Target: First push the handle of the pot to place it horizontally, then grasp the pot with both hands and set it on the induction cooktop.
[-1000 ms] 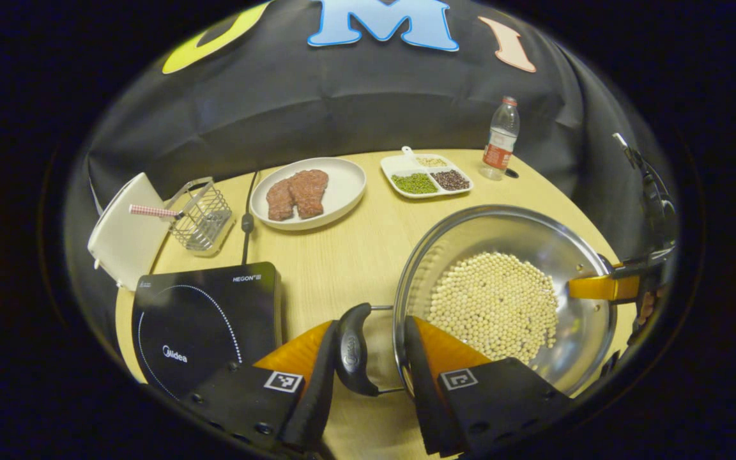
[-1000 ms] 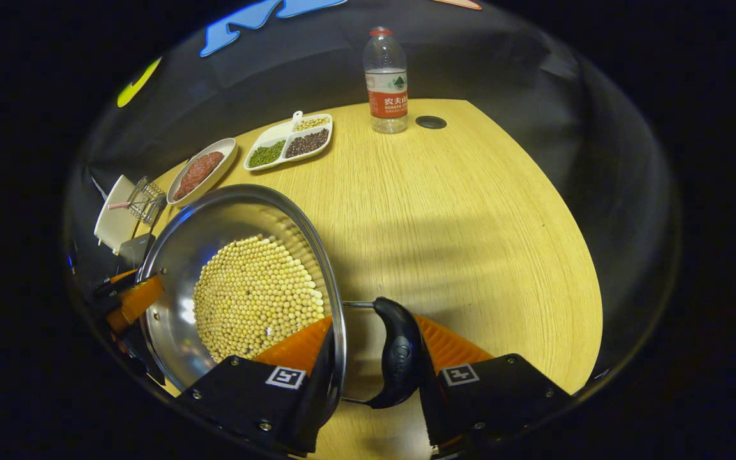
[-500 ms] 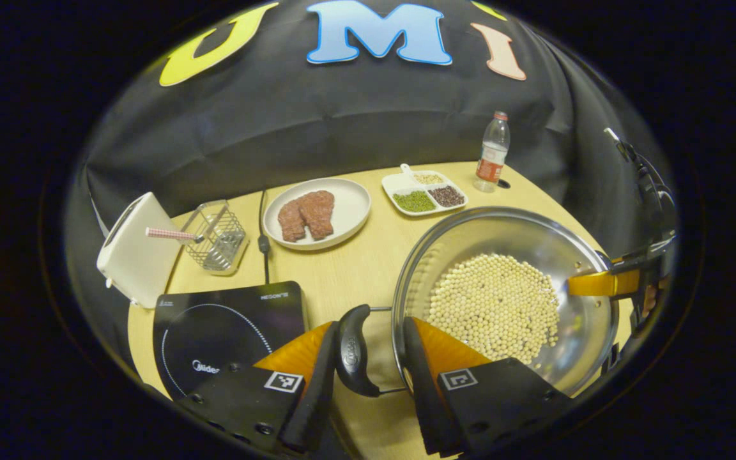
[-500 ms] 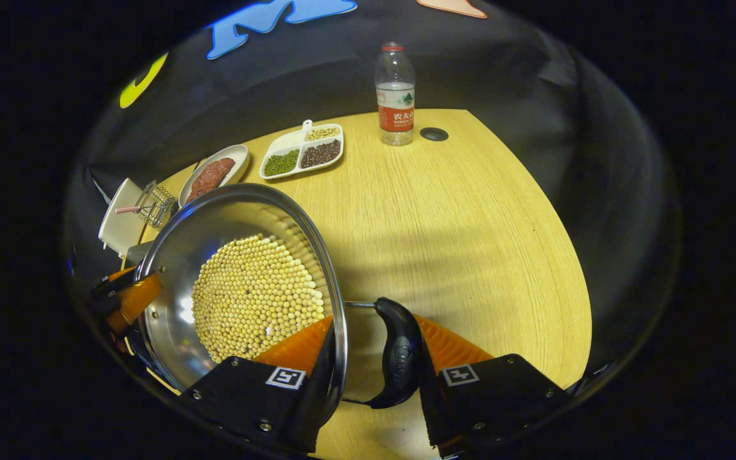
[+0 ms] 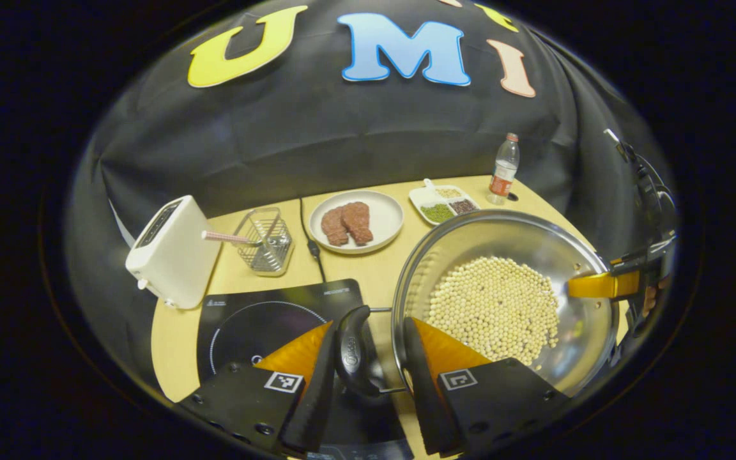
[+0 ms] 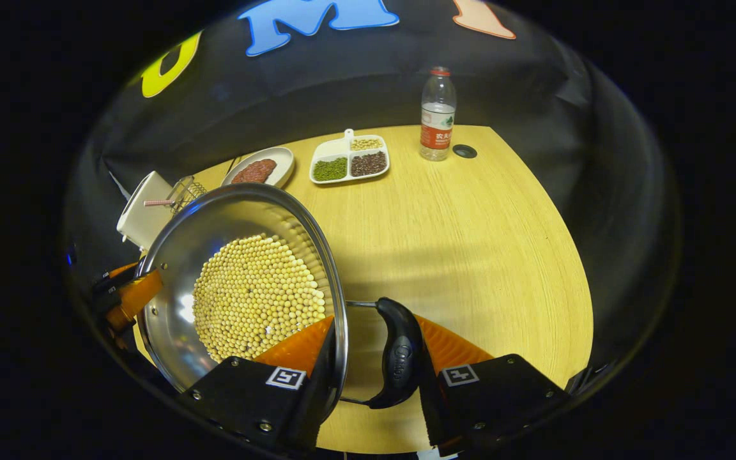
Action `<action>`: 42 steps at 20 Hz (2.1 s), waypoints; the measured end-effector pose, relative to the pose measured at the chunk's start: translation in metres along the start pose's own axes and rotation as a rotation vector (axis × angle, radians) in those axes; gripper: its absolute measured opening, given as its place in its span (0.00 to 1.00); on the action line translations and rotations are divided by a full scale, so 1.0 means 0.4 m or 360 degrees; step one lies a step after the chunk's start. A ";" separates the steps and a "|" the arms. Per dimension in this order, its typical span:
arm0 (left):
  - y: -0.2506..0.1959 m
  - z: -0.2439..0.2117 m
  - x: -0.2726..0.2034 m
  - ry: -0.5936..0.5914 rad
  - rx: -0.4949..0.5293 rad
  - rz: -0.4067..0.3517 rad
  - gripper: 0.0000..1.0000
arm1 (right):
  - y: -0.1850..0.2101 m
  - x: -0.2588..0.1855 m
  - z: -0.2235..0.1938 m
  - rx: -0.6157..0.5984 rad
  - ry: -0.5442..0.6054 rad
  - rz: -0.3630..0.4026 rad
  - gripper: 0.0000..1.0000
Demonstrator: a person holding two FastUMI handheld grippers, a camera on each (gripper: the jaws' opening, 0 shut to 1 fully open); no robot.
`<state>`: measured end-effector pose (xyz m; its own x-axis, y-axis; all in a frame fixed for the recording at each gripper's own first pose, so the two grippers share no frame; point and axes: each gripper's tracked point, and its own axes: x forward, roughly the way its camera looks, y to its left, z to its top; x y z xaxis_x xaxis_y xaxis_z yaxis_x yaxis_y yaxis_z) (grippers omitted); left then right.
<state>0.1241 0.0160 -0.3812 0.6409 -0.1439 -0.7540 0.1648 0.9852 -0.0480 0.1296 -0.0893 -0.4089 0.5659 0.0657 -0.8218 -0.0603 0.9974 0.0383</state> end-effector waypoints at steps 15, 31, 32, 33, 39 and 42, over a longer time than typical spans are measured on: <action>0.321 -0.086 -0.103 0.0015 -0.0103 0.0119 0.64 | 0.003 0.006 0.020 -0.0123 0.0008 0.0040 0.63; 0.607 -0.145 -0.085 0.0046 -0.0159 0.0182 0.64 | -0.001 0.019 0.029 -0.0129 0.0041 0.0035 0.63; 0.618 -0.149 -0.079 0.0049 -0.0165 0.0179 0.60 | -0.002 0.018 0.031 -0.0128 0.0045 0.0031 0.63; 0.632 -0.150 -0.071 0.0052 -0.0172 0.0177 0.60 | -0.002 0.016 0.034 -0.0129 0.0045 0.0027 0.63; 0.683 -0.156 -0.027 0.0067 -0.0179 0.0148 0.60 | -0.001 0.008 0.023 -0.0094 0.0053 -0.0010 0.63; 0.688 -0.165 -0.014 0.0084 -0.0183 0.0127 0.60 | 0.001 0.003 0.026 -0.0084 0.0061 -0.0019 0.63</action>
<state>0.1164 0.2940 -0.4334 0.6076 -0.0623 -0.7918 0.0256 0.9979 -0.0589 0.1387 -0.0886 -0.4041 0.5351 0.0515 -0.8432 -0.0973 0.9953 -0.0010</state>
